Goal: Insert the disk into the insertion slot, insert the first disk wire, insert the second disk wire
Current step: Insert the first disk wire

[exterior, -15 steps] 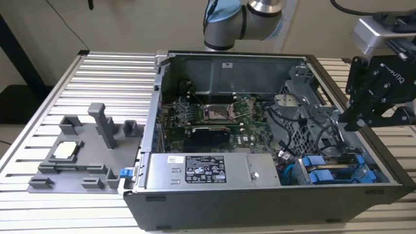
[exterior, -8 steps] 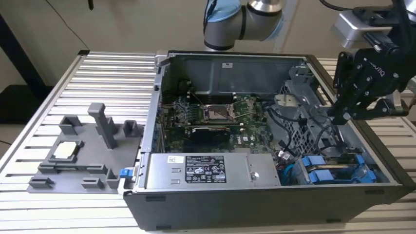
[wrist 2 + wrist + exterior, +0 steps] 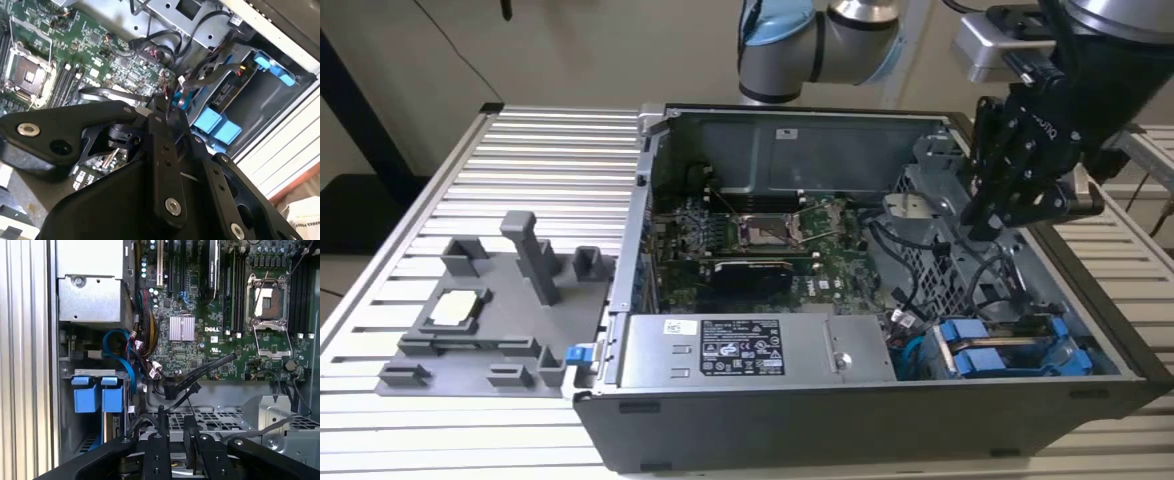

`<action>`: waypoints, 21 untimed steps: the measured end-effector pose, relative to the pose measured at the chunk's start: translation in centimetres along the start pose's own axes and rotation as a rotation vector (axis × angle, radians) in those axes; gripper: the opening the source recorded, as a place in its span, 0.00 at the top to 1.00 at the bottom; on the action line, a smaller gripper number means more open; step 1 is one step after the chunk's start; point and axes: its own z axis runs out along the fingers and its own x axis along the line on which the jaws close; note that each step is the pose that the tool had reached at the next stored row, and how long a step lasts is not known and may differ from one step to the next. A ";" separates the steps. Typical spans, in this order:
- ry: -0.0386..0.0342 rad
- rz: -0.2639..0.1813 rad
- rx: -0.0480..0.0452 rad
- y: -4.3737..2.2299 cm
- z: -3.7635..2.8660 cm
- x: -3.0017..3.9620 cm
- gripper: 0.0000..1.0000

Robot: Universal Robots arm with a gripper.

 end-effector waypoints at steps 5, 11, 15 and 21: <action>0.0202 -0.016 0.0049 0.44 0.48 -0.69 0.73; 0.0607 -0.047 0.0107 0.73 0.77 -1.05 0.73; 0.0709 -0.053 0.0170 1.47 1.08 -1.08 0.73; 0.0832 -0.055 0.0352 2.92 1.57 -1.12 0.73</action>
